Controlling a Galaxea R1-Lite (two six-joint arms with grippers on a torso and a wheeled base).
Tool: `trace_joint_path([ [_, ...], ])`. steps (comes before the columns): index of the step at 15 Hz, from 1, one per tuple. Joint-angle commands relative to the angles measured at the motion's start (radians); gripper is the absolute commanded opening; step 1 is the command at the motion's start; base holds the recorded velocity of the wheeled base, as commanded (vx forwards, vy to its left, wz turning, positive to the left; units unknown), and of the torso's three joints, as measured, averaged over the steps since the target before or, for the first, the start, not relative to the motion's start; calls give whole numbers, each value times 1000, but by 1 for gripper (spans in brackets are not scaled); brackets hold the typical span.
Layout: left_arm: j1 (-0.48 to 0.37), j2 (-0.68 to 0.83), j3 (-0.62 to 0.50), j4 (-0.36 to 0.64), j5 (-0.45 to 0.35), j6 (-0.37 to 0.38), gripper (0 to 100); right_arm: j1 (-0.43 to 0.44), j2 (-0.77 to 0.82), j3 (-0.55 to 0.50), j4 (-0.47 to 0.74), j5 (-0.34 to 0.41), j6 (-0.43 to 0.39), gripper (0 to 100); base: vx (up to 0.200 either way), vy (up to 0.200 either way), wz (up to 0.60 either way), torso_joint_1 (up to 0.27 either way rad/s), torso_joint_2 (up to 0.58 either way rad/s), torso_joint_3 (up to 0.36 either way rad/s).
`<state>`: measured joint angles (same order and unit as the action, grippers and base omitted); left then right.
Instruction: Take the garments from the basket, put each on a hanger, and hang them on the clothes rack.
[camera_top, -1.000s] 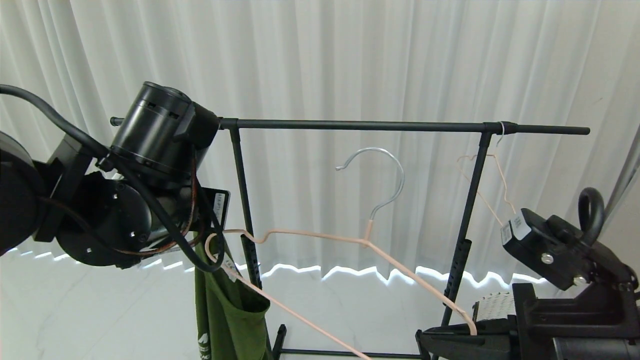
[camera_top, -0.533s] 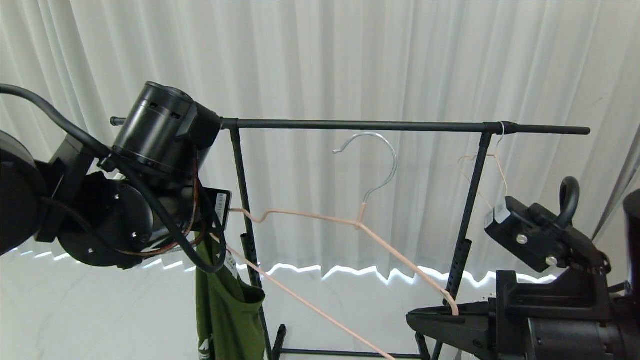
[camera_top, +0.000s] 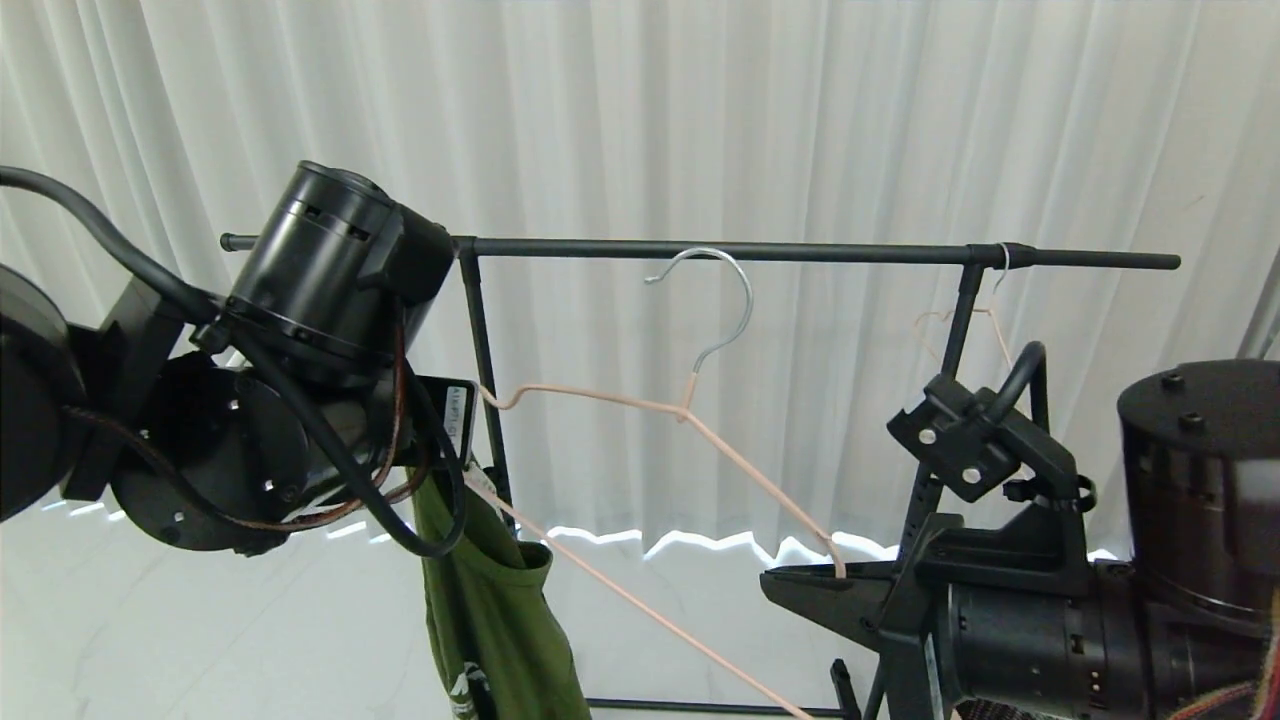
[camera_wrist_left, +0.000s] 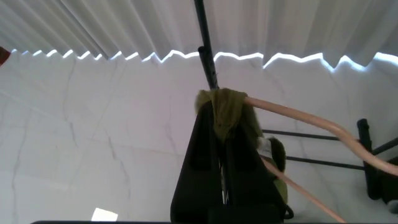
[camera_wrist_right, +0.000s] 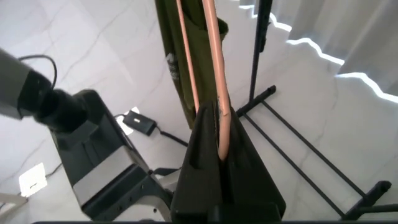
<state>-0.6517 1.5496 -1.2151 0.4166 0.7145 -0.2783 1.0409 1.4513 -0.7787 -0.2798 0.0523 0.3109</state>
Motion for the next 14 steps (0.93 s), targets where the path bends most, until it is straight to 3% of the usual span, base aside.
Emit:
trace_joint_path([
  [1,-28,-3,2,1,0,-7,0,-1,40,-1,-12,-2,4,0,0,0,0,0,0,0],
  [6,-103,-9,-6,1,-1,-9,0,5,49,3,-16,4,4,0,0,0,0,0,0,0],
  [14,-293,-20,-55,1,-18,-9,0,48,98,1,-29,4,5,0,0,0,0,0,0,0],
])
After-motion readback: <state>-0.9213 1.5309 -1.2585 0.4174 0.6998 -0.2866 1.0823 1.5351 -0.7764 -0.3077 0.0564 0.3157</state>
